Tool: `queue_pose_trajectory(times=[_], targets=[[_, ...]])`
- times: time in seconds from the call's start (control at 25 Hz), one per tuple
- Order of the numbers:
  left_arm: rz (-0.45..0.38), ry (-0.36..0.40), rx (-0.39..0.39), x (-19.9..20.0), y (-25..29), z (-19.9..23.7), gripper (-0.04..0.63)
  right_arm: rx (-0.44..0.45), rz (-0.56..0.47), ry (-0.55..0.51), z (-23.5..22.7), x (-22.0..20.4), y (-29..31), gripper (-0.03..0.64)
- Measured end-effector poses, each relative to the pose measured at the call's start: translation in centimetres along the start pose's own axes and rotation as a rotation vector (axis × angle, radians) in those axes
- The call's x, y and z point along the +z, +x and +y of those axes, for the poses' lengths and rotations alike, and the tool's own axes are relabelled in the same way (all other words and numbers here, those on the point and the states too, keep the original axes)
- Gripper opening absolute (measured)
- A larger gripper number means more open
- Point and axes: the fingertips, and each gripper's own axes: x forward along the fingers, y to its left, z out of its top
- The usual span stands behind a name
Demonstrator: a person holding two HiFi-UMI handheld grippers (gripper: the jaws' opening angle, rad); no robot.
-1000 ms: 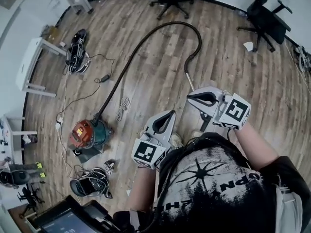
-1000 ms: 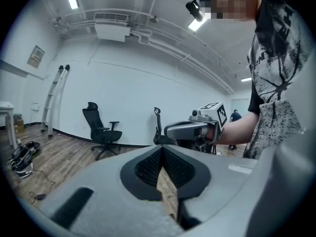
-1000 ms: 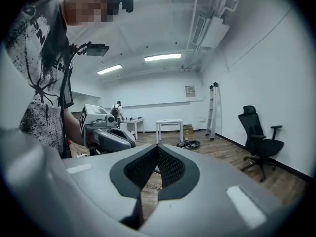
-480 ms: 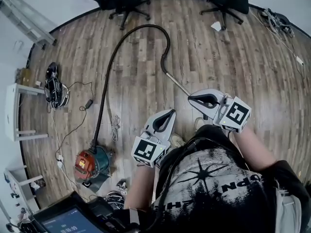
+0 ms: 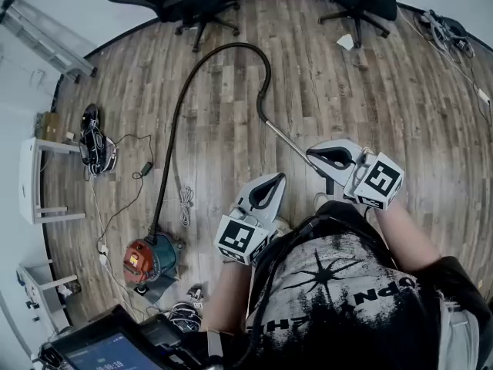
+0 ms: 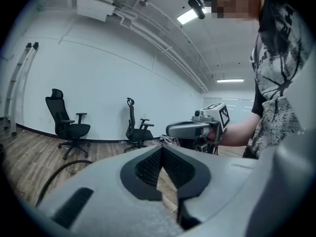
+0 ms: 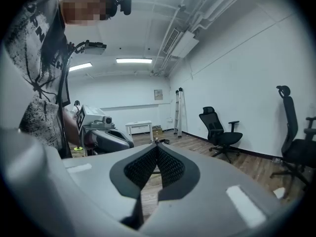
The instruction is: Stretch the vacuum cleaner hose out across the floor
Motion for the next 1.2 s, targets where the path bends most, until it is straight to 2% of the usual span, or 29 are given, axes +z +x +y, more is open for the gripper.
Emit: queue_pose_trajectory(times=[0.36, 0.6, 0.92, 1.2], targets=[[0.027, -0.01, 0.091, 1.4, 6.4, -1.6, 0.0, 0.082, -0.028, 0.034, -6.0, -1.5, -6.4, 0.006], [0.061, -0.031, 0.118, 0.7, 8.2, -1.1, 0.0, 0.088, 0.044, 0.085, -8.5, -5.0, -6.1, 0.026], [0.091, -0.092, 0.039, -1.7, 9.9, 3.6, 0.0, 0.027, 0.188, 0.133, -11.2, -9.7, -1.6, 0.172], [0.17, -0.061, -0.075, -3.3, 12.1, 11.3, 0.0, -0.051, 0.358, 0.193, -15.3, -16.0, 4.8, 0.229]])
